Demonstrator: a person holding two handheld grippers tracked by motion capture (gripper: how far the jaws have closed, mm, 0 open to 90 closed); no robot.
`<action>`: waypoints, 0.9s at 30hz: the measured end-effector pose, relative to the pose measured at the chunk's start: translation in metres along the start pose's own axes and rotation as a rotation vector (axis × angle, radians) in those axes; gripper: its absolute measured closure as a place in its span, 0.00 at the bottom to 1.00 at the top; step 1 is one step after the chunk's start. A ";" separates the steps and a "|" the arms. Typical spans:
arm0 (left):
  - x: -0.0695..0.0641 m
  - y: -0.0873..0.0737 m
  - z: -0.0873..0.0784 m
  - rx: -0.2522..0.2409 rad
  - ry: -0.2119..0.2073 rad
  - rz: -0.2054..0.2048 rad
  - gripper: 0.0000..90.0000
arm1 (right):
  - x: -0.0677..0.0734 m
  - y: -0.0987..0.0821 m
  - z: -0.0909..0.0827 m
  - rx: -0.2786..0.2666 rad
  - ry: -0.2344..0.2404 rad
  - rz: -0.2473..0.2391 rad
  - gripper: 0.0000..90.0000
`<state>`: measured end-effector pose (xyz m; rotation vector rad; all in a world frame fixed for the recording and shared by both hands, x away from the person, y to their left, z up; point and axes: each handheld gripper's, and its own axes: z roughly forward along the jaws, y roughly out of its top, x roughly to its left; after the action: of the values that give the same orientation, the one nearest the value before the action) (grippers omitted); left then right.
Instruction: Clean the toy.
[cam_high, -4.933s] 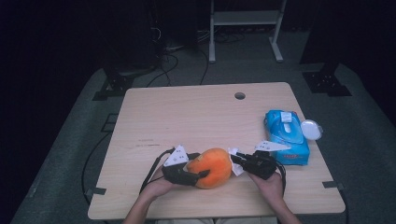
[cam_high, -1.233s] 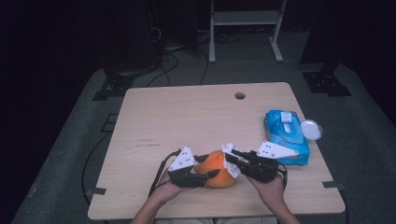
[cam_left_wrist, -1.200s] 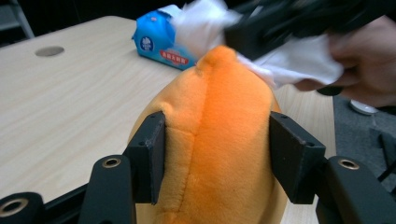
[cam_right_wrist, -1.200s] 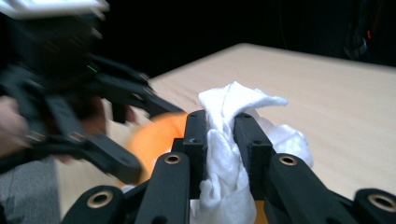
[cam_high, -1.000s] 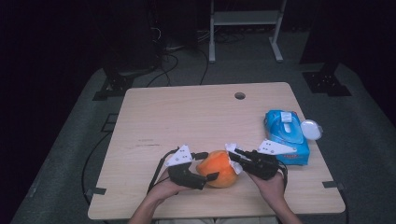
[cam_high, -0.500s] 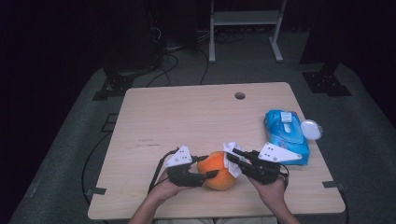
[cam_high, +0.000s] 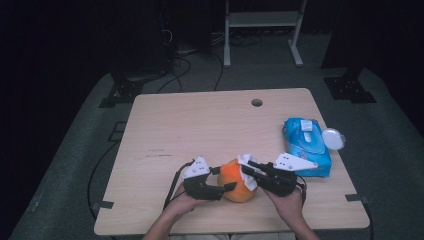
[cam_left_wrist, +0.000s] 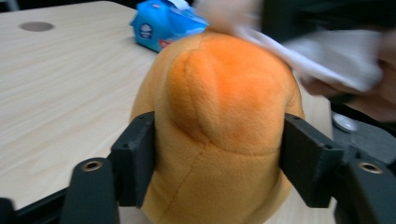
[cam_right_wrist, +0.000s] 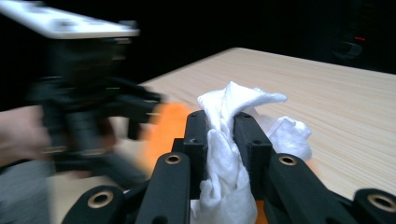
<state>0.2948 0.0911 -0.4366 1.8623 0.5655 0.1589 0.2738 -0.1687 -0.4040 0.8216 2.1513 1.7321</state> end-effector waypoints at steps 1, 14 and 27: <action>0.001 0.000 -0.001 0.001 -0.002 -0.003 0.39 | 0.004 0.002 0.002 0.008 0.006 -0.028 0.84; 0.002 -0.003 0.004 -0.007 -0.040 0.017 0.13 | -0.005 -0.001 -0.001 0.034 0.001 -0.004 0.83; -0.013 0.006 0.002 -0.022 0.071 0.142 0.30 | -0.022 -0.003 -0.004 0.058 -0.072 0.031 0.84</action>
<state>0.2859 0.0812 -0.4294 1.8811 0.4776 0.3254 0.2886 -0.1843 -0.4086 0.9219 2.1615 1.6356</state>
